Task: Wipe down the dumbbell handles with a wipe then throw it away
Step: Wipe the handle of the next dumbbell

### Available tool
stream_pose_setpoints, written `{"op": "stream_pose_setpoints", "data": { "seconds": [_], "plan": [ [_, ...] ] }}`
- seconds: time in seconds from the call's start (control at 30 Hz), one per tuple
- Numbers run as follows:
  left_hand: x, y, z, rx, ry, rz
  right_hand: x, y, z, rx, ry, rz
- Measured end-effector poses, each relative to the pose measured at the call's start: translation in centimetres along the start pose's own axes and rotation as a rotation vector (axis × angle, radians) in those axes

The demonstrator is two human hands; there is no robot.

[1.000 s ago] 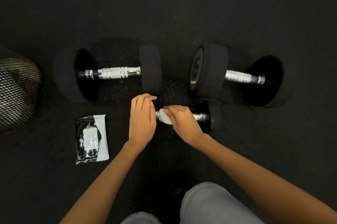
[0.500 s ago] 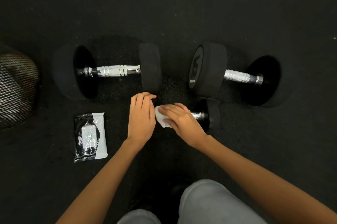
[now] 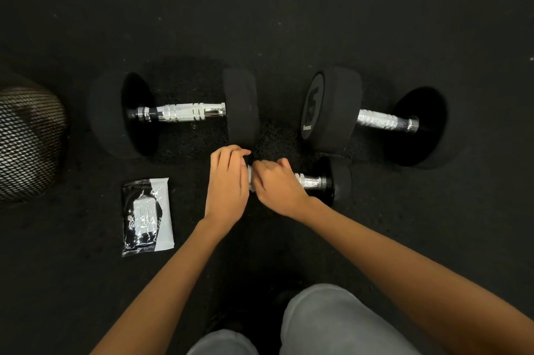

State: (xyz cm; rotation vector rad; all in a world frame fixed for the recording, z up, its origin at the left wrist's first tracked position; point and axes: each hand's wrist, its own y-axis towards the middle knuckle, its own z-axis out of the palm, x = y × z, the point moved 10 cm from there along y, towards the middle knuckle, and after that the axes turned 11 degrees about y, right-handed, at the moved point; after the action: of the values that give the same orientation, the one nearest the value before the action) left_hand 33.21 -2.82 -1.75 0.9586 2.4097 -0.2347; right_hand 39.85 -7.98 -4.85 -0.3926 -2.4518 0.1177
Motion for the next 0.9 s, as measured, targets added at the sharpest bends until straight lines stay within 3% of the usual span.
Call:
{"op": "stream_pose_setpoints", "data": {
  "seconds": [0.1,0.2,0.27,0.4,0.47,0.53,0.63,0.8,0.9],
  "plan": [
    [-0.2,0.0,-0.1,0.003,0.011,0.0,-0.1,-2.4,0.0,-0.048,-0.02,-0.175],
    [-0.4,0.0,-0.3,0.002,0.006,0.005,-0.9,-4.1,-1.0,-0.056,0.075,-0.233],
    [-0.4,0.0,-0.2,0.006,0.008,0.014,-1.7,-4.2,-1.7,-0.079,0.11,-0.176],
    [-0.3,0.0,-0.1,0.014,0.005,0.02,-3.5,-1.9,-2.5,-0.127,0.234,0.119],
    [-0.3,0.0,-0.1,0.017,0.01,0.023,-3.5,0.0,-1.8,0.014,0.168,0.217],
    [-0.4,0.0,-0.1,0.018,0.018,0.024,-3.8,1.4,0.4,0.287,0.15,0.323],
    [-0.5,0.0,-0.2,0.019,0.025,0.023,-3.9,2.5,2.9,0.518,0.296,0.456],
    [-0.5,-0.1,-0.1,0.028,0.033,0.027,-3.6,2.3,3.2,0.545,0.594,0.588],
    [-0.4,-0.1,-0.1,0.023,0.034,0.025,-2.9,1.9,2.6,0.573,0.398,0.458]
  ]
}}
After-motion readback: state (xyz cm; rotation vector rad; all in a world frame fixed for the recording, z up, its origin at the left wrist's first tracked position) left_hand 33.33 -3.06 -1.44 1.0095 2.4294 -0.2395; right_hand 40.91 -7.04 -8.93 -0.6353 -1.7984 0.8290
